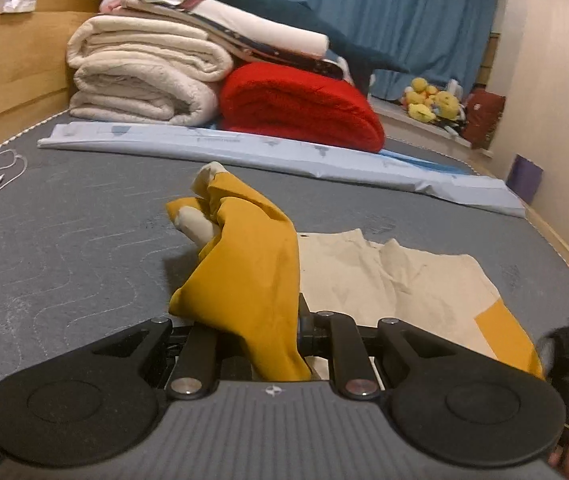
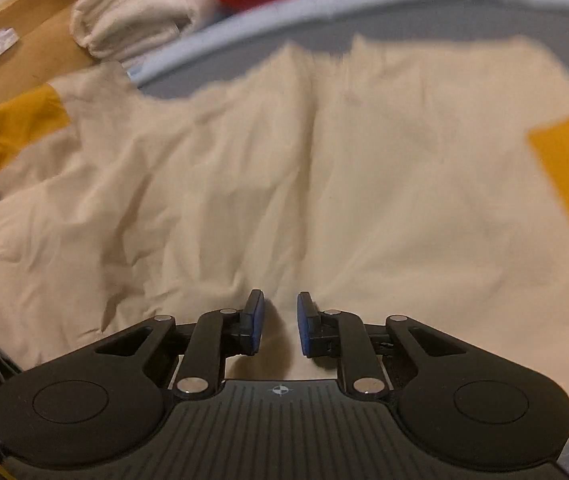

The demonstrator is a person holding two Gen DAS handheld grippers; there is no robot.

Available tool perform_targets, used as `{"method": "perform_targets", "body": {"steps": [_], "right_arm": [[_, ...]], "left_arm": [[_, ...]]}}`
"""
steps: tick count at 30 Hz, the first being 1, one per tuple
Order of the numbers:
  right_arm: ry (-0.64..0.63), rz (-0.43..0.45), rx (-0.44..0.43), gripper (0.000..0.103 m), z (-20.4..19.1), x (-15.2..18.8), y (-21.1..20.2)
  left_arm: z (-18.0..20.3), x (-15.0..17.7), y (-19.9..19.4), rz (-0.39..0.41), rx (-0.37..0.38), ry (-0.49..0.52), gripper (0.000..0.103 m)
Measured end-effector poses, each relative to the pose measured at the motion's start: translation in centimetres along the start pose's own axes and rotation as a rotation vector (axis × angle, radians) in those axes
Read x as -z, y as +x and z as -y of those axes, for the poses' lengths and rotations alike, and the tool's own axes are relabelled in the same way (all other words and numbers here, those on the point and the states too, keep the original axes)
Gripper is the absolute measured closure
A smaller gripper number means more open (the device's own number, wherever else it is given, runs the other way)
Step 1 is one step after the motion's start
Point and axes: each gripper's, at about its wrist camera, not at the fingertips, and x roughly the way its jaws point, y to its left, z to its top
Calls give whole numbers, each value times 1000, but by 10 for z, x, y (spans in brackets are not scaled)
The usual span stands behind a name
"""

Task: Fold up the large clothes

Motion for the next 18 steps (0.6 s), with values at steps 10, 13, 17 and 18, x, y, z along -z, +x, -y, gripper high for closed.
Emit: {"method": "perform_targets", "body": {"steps": [10, 13, 17, 18], "right_arm": [[-98, 431, 65, 83, 57, -4, -152], [-57, 512, 102, 83, 93, 1, -195], [3, 567, 162, 83, 135, 14, -235], [17, 570, 173, 83, 144, 15, -240]], "left_arm": [[71, -14, -6, 75, -3, 61, 85], [120, -11, -3, 113, 37, 150, 85], [195, -2, 5, 150, 137, 277, 85], [212, 3, 8, 153, 163, 301, 85]]}}
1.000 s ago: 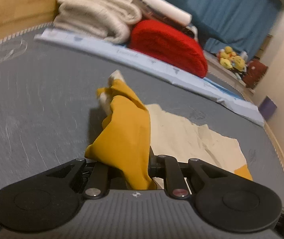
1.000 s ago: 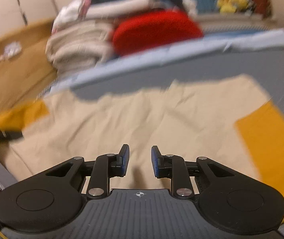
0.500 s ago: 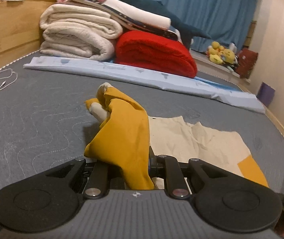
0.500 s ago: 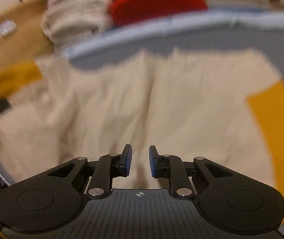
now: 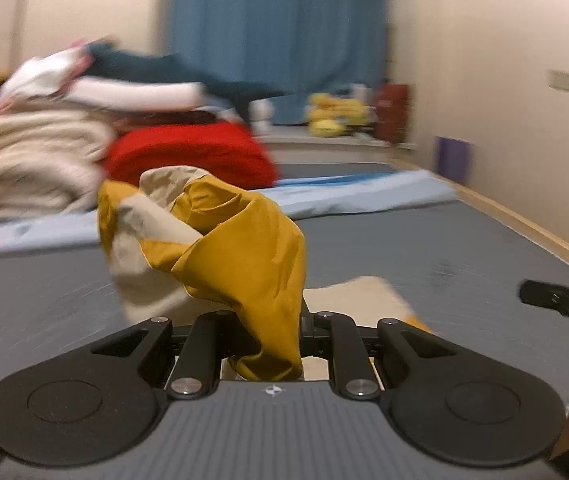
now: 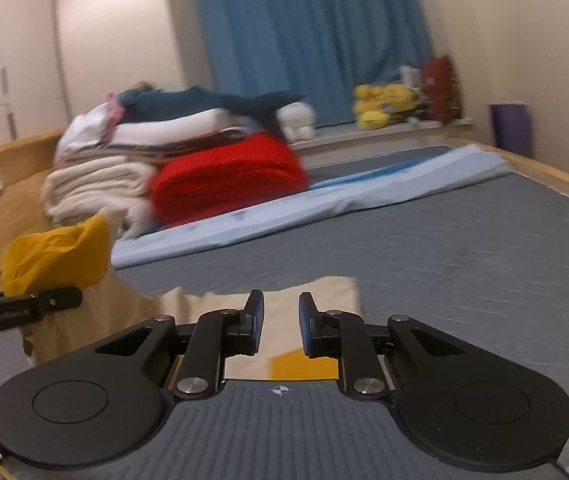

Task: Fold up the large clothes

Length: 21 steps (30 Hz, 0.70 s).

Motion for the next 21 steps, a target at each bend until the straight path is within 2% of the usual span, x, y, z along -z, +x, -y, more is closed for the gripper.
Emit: {"method": "perform_targets", "body": {"steps": [4, 6, 8, 9, 10, 11, 13, 14, 16, 17, 19, 21], "right_arm": [[48, -10, 38, 82, 36, -2, -15], [85, -26, 35, 72, 47, -4, -14], [126, -40, 24, 56, 55, -3, -12], [141, -50, 16, 55, 57, -3, -10], [154, -61, 6, 51, 57, -2, -7], [169, -74, -8, 43, 57, -1, -1], [223, -126, -56, 33, 58, 6, 8], [258, -163, -79, 32, 59, 11, 16], [315, -239, -101, 32, 57, 23, 31], [324, -269, -101, 32, 55, 28, 37], [322, -327, -73, 32, 49, 39, 51], [295, -406, -4, 32, 40, 46, 66]], "left_arm": [[66, 9, 24, -15, 121, 83, 86], [96, 19, 39, -58, 193, 126, 84], [116, 30, 55, -133, 281, 159, 68], [123, 37, 63, -195, 348, 174, 63], [125, 41, 68, -258, 415, 181, 52], [123, 44, 70, -303, 462, 171, 45], [106, 41, 67, -331, 530, 106, 38], [94, 38, 63, -322, 546, 76, 34], [68, 34, 56, -308, 547, 14, 33], [52, 32, 54, -306, 519, -14, 33], [22, 33, 52, -305, 420, -54, 33], [-5, 37, 51, -324, 307, -77, 33]]}}
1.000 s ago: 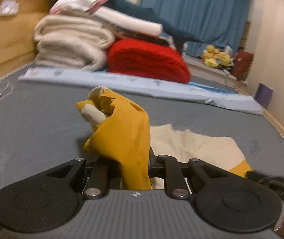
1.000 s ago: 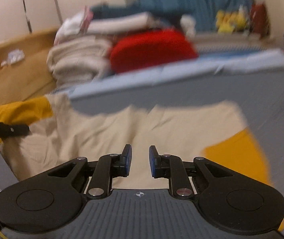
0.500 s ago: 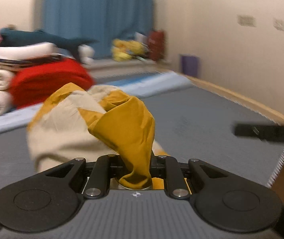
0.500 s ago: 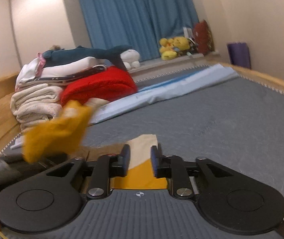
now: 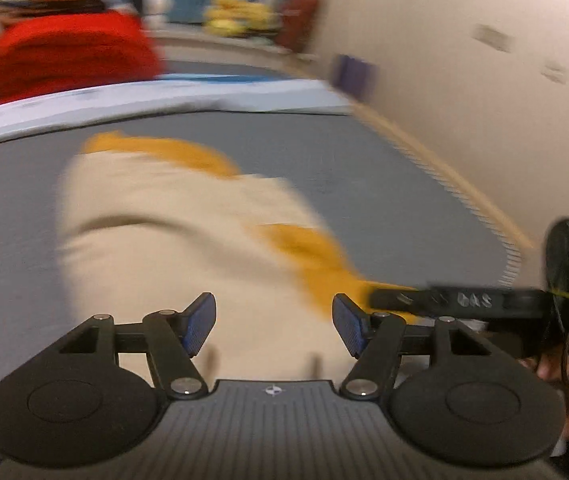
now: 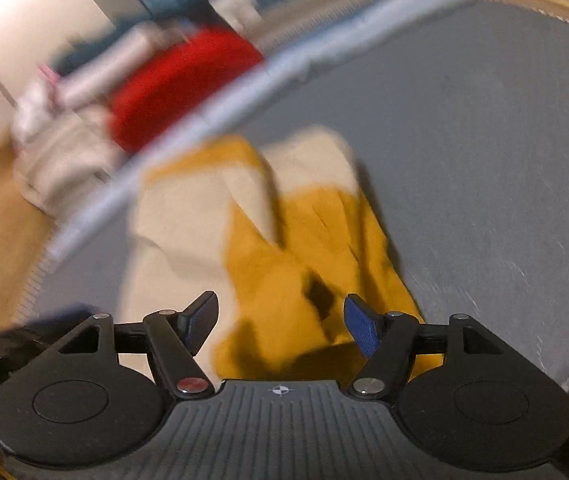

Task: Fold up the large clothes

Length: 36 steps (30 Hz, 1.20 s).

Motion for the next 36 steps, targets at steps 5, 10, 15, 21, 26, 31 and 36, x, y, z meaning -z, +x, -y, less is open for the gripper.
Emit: {"method": "perform_targets", "body": {"steps": [5, 10, 15, 21, 26, 31, 36], "right_arm": [[-106, 24, 64, 96, -20, 5, 5], [-141, 289, 16, 100, -24, 0, -54], [-25, 45, 157, 100, 31, 4, -34], [-131, 45, 224, 100, 35, 3, -16], [-86, -56, 308, 100, 49, 1, 10], [-144, -56, 353, 101, 46, 1, 16], [-191, -84, 386, 101, 45, 7, 21]], "left_arm": [[-52, -1, -7, -44, -168, -94, 33], [-69, -2, -6, -58, -175, -157, 33], [-58, 5, 3, -81, -110, -128, 31], [-41, 25, 45, -192, -74, -47, 31], [-36, 41, 72, -346, -67, 4, 28], [-45, 27, 45, -261, -22, -45, 29], [-51, 40, 69, -371, -61, -40, 31]]}}
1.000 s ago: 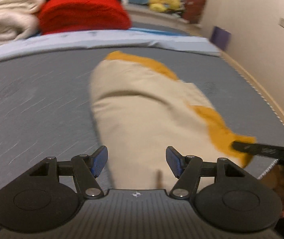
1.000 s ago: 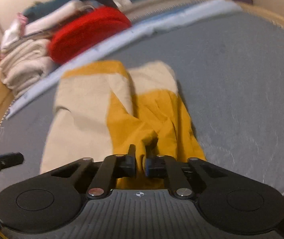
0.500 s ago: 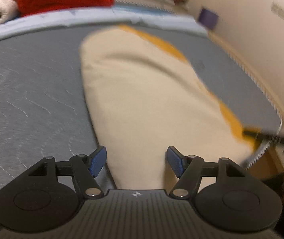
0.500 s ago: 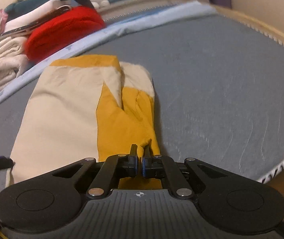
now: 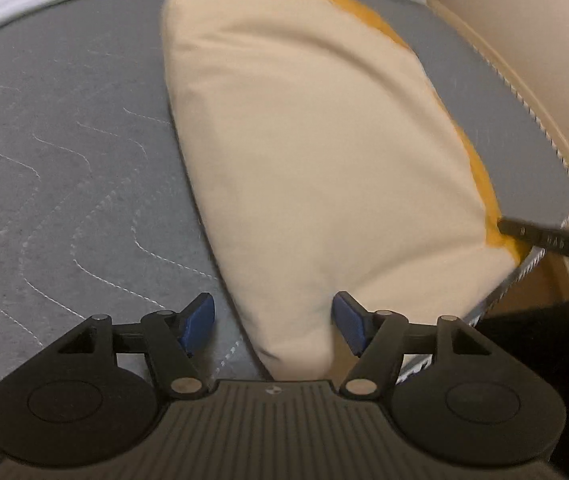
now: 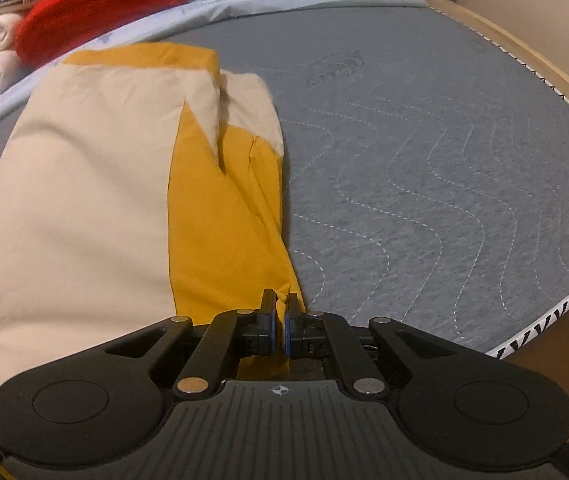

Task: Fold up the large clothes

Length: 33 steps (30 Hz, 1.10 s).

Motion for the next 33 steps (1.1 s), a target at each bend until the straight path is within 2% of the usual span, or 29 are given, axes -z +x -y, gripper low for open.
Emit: {"method": "perform_targets", "body": {"steps": [3, 6, 7, 10, 13, 14, 16, 17, 19, 21, 22, 23, 27, 29, 31, 33], "right_arm": [[-28, 29, 37, 101, -5, 3, -9], [-92, 86, 115, 101, -11, 3, -18], [-104, 88, 124, 101, -12, 4, -18], [-106, 50, 106, 101, -12, 6, -12], [-65, 73, 82, 99, -9, 0, -22], [-43, 98, 79, 95, -6, -3, -29], [-6, 212, 60, 85, 1, -14, -53], [-1, 261, 42, 79, 4, -20, -63], [-7, 363, -22, 74, 6, -36, -80], [-37, 418, -77, 67, 4, -50, -84], [-55, 433, -106, 60, 2, -58, -83], [-68, 436, -138, 55, 0, -65, -79], [-83, 386, -217, 53, -8, -89, -43], [-23, 307, -251, 52, -9, -100, -15], [75, 184, -304, 51, -7, -113, 18], [145, 127, -335, 51, -10, -124, 42]], "left_arm": [[5, -6, -20, 79, 13, 24, 32], [-2, -15, -35, 162, 41, -31, 37], [-4, -18, -30, 152, 22, -40, 44], [-6, -20, -9, 75, -26, -38, 44], [-3, -29, -9, 68, -33, -35, 42], [-6, -30, -12, 73, -24, -49, 41], [-4, -30, -16, 104, -11, -70, 41], [-5, -32, -20, 128, -14, -71, 41], [-6, -37, -23, 163, -19, -75, 41], [-9, -40, -27, 181, -14, -96, 41], [-9, -42, -27, 183, -11, -105, 41], [-8, -42, -28, 184, -11, -108, 41], [1, -46, -27, 193, -14, -100, 41], [6, -49, -24, 201, -27, -81, 41], [12, -53, -19, 209, -51, -47, 41], [17, -57, -11, 219, -71, -19, 41]]}}
